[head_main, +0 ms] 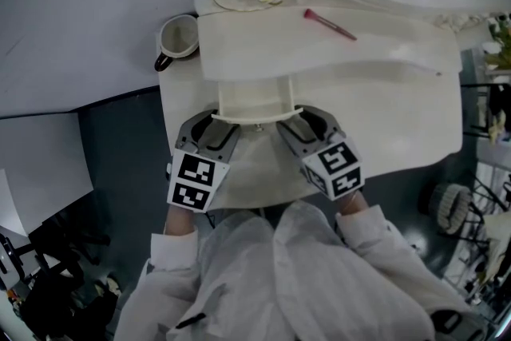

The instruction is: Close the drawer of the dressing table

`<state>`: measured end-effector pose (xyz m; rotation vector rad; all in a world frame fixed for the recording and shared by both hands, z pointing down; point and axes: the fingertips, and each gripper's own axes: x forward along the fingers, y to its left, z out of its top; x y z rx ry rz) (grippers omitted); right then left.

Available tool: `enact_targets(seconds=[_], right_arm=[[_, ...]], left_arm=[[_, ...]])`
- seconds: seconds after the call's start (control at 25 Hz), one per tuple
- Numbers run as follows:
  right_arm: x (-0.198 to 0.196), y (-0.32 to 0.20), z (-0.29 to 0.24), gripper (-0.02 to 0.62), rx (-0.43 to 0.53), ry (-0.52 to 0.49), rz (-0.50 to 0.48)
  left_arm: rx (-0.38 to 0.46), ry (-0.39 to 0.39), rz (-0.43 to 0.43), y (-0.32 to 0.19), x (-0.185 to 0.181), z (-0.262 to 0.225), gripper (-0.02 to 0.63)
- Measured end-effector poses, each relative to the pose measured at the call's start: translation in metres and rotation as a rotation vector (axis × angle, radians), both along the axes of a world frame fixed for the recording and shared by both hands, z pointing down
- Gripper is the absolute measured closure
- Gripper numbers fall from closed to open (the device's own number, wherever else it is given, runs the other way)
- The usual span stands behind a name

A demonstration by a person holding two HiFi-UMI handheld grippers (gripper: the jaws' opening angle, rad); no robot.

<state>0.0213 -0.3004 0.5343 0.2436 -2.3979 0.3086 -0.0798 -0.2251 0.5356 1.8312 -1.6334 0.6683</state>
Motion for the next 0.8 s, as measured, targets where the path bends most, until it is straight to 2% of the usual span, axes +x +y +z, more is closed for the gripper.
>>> enact_targets(seconds=[0.32, 0.8], right_arm=[[-0.012, -0.004, -0.002, 0.403, 0.032, -0.015, 0.029], [-0.008, -0.005, -0.014, 0.407, 0.101, -0.027, 0.010]], left_arm=[[0.014, -0.049, 0.015, -0.006, -0.010, 0.002, 0.399], [0.053, -0.105, -0.005, -0.003, -0.001, -0.004, 0.407]])
